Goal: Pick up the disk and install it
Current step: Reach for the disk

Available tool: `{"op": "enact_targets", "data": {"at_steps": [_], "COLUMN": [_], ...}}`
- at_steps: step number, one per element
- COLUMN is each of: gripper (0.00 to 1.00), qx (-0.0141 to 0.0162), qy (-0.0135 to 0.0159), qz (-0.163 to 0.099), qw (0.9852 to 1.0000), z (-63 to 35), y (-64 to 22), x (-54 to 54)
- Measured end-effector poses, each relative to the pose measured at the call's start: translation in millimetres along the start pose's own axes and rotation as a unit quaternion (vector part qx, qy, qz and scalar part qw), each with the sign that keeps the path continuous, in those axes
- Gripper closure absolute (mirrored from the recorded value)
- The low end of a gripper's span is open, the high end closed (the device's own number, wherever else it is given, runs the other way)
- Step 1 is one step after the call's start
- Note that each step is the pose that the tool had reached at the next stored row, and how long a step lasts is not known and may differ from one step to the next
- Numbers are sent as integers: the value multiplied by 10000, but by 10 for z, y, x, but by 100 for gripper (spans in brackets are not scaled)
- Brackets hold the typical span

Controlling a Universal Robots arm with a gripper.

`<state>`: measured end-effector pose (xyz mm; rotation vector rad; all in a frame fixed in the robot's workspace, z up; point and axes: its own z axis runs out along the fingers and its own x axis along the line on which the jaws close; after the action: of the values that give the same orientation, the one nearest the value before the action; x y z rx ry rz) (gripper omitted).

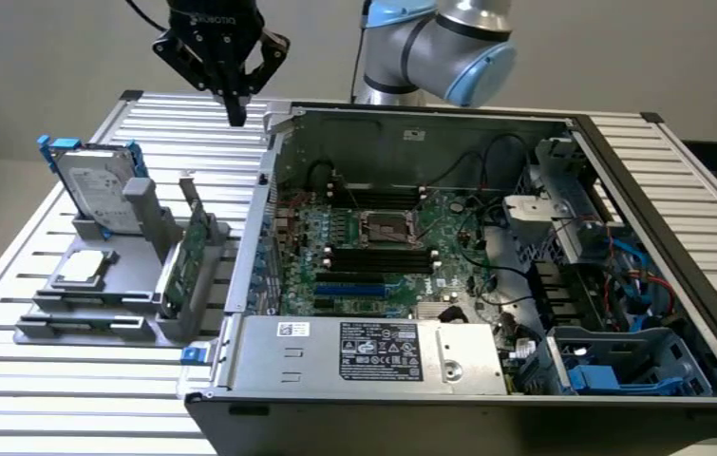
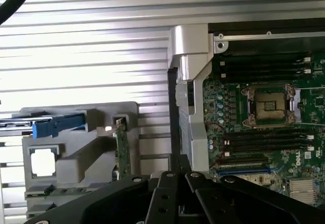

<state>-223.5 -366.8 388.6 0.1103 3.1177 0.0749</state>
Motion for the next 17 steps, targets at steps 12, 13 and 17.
{"op": "enact_targets", "data": {"at_steps": [12, 13, 17], "gripper": [89, 89, 89], "qx": [0, 0, 0], "qy": [-1, -1, -1], "qz": [1, 0, 1], "qw": [10000, 10000, 10000], "z": [68, 74, 94], "y": [93, 96, 104], "x": [555, 603, 785]}}
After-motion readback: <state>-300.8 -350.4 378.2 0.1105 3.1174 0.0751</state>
